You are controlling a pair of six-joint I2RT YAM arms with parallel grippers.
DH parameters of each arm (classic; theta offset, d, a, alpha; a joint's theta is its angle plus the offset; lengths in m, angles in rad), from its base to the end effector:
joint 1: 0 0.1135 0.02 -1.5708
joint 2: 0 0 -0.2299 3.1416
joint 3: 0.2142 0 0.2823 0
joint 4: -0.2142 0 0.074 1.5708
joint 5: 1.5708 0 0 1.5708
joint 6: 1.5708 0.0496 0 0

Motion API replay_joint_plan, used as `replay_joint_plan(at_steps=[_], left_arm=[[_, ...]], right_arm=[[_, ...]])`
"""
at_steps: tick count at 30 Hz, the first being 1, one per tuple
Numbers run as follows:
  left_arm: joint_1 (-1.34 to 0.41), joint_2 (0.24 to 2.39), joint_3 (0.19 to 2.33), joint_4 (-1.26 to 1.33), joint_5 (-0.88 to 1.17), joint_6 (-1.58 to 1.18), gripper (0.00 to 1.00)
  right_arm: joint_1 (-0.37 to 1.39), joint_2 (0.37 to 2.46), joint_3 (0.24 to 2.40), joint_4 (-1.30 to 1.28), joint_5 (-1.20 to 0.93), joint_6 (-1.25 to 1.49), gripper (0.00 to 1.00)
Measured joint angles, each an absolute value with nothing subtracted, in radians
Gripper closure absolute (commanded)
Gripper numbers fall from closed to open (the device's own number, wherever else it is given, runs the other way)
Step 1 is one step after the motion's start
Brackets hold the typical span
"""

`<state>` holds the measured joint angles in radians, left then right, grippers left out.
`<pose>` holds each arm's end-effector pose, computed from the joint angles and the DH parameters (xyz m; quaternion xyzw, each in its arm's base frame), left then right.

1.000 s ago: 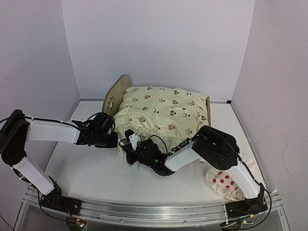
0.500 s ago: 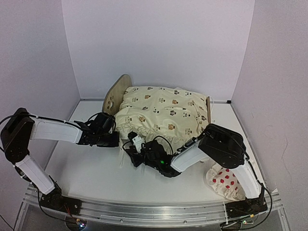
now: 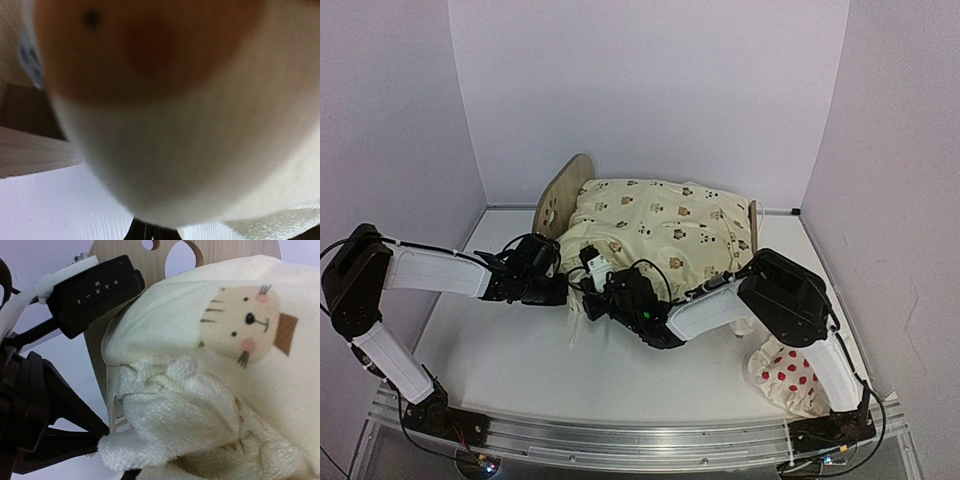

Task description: Set up the pet bed

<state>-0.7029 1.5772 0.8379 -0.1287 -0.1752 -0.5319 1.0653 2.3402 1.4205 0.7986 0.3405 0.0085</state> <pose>0.2689 -0.2165 0.1081 0.0499 0.9344 -0.1315 0.3271 0.2637 0.4423 0.0810 -0.2749 0.6938 0.2252 0.6264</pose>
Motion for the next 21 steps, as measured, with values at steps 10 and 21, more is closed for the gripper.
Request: replay_joint_plan(at_steps=[10, 21], left_arm=[[-0.701, 1.581, 0.838, -0.129, -0.157, -0.522, 1.00], [-0.700, 1.581, 0.838, -0.130, -0.140, -0.520, 1.00]], right_arm=[[1.063, 2.419, 1.487, 0.737, 0.337, -0.010, 0.90], [1.061, 2.477, 1.564, 0.711, 0.310, 0.006, 0.77]])
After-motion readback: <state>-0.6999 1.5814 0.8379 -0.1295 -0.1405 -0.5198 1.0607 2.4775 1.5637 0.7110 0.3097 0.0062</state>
